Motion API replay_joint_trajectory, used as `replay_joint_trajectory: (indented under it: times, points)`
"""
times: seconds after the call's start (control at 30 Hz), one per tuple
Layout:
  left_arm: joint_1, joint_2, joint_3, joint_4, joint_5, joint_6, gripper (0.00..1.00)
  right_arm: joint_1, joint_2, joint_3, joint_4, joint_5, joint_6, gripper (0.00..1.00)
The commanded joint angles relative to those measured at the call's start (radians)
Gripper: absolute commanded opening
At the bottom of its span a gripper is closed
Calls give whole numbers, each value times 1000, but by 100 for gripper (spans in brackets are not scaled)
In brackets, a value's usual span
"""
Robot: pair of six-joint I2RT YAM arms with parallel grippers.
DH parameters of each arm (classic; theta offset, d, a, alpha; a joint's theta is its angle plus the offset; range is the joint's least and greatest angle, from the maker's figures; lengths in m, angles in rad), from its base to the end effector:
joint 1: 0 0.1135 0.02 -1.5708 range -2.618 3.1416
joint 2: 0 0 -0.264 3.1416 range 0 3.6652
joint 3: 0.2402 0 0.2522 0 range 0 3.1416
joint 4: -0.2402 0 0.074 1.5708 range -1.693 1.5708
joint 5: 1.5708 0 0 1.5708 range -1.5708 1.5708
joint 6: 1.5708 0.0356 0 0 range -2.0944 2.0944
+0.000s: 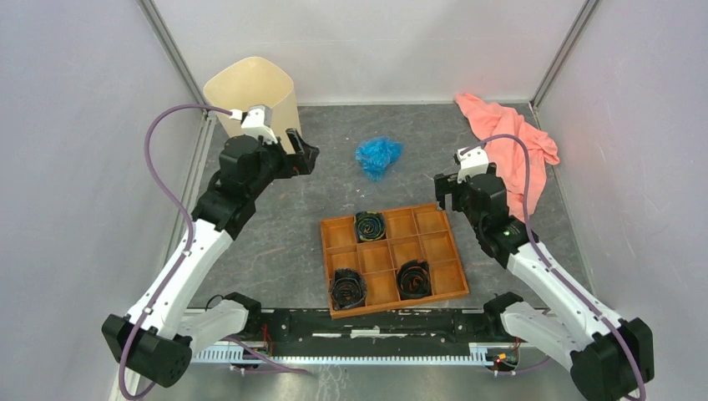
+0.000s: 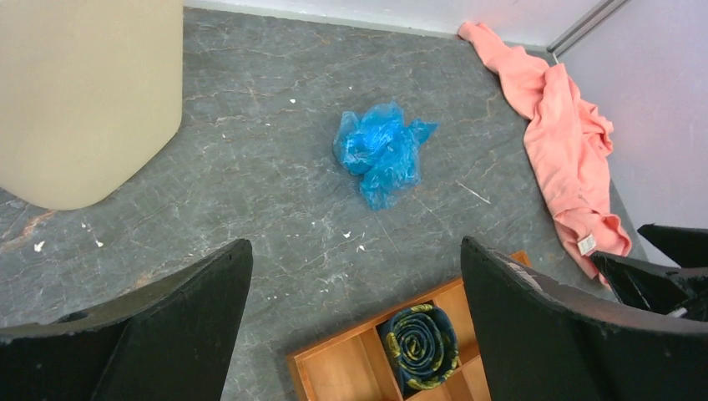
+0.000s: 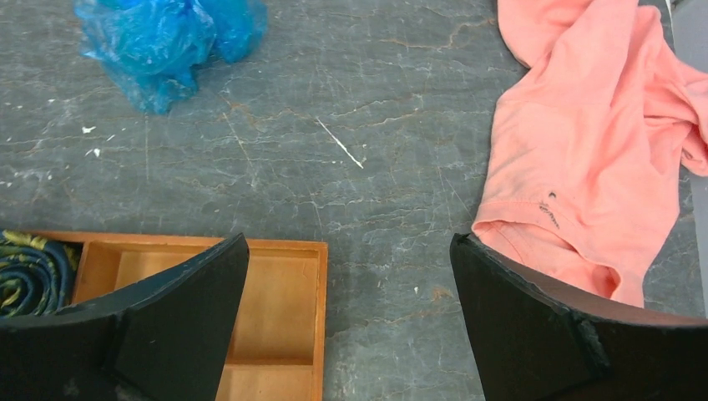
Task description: Put the trash bags into the trash bin
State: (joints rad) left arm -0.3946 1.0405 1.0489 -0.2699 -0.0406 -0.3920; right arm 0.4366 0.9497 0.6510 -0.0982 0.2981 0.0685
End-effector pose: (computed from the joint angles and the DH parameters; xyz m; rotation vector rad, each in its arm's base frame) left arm 0.2191 -0.0897 0.3750 -0.0266 1.8628 -0.5130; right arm 0.2018 0.0826 0.2717 -0.1645 1.9425 0.0404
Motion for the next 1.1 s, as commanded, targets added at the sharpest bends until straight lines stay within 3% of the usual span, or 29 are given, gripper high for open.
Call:
replay_joint_trajectory:
  times: [0.0,0.33,0.5,0.63,0.87,1.07]
  points:
    - [-28,11,-14,141,-70,72,100,21,60,28,139,66,49,98]
    - [-47,26,-78,300,-49,60,100,61,327,146,355,52,159,98]
    - [-49,89,-46,265,2,72,100,63,524,284,397,31,243,98]
    - [-49,157,-14,232,87,77,100,34,667,338,521,-82,316,98]
    - [-52,256,6,232,197,85,100,-108,922,407,786,-433,526,92]
    - [-57,358,25,242,208,23,98,-163,1033,467,775,-531,527,96]
